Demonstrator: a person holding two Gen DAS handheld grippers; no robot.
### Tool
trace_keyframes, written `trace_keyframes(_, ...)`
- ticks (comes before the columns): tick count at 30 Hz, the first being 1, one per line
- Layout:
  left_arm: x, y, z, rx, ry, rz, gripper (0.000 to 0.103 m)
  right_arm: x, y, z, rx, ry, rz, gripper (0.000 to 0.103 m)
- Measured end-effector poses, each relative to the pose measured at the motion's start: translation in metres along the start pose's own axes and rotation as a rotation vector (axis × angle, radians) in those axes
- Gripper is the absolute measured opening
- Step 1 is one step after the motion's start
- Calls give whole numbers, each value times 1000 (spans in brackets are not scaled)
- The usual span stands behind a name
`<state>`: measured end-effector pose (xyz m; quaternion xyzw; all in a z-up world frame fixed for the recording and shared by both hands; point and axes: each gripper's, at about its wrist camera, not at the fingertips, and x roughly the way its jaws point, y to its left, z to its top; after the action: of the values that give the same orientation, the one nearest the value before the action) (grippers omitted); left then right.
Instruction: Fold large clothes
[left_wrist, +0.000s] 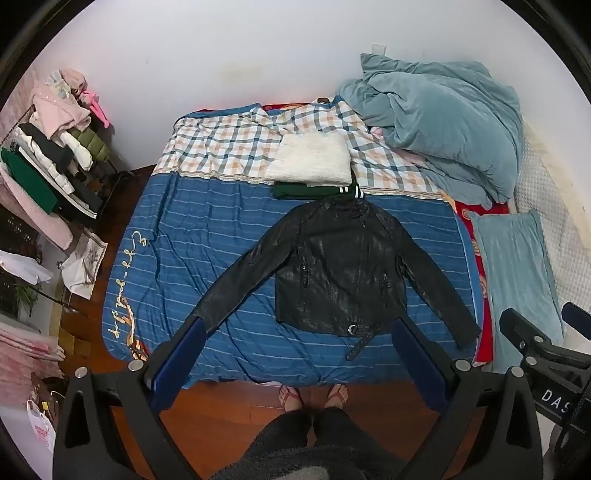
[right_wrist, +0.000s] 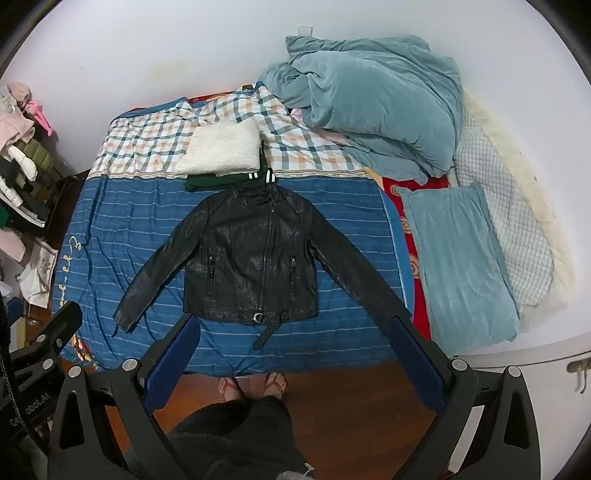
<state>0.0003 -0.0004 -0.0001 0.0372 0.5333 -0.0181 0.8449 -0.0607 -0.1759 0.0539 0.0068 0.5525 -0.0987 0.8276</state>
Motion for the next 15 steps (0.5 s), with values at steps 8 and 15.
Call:
trace_keyframes(8, 4, -1, 2, -1, 2, 2, 103, -2, -1, 0, 8, -2, -1, 103)
trace_keyframes(15, 1, 0, 3, 2, -12, 3, 103, -2, 3, -2, -1, 0, 4, 103)
